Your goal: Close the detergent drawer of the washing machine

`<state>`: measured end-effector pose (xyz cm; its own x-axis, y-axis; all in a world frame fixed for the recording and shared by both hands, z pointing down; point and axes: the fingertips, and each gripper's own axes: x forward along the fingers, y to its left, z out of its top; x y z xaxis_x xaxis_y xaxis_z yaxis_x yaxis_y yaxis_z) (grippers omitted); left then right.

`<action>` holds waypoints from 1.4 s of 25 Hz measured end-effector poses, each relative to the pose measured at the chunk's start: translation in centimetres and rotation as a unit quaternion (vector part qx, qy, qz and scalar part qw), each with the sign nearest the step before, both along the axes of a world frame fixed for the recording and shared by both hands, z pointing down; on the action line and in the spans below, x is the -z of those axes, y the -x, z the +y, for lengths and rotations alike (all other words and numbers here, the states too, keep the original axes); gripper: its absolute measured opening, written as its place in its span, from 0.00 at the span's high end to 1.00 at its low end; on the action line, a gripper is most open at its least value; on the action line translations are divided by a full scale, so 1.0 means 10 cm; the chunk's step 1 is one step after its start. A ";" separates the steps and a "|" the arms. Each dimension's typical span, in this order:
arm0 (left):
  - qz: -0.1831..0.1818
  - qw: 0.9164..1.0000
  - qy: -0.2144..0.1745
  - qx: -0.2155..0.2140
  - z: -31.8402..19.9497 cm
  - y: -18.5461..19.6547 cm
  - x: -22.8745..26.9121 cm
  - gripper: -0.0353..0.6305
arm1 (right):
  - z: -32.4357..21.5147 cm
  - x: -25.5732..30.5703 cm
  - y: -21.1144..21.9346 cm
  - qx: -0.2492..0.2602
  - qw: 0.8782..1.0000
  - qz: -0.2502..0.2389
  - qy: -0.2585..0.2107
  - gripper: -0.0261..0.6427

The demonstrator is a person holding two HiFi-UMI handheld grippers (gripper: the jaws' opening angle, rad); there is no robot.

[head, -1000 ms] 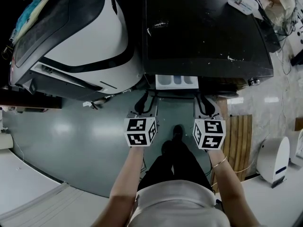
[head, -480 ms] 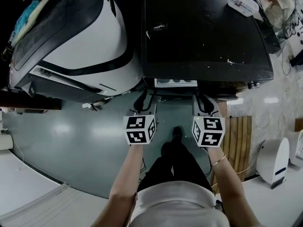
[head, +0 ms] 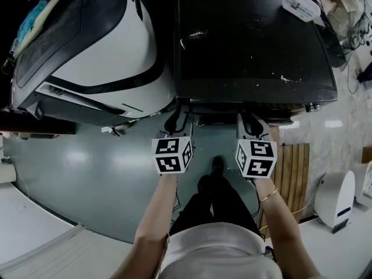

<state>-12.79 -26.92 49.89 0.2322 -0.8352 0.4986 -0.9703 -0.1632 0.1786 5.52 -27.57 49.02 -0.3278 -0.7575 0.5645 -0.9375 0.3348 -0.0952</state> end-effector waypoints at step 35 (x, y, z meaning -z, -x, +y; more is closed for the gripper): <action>0.002 1.000 -0.002 0.001 0.25 0.09 0.19 0.74 | 0.20 0.23 -0.01 0.001 0.999 -0.023 -0.024 0.84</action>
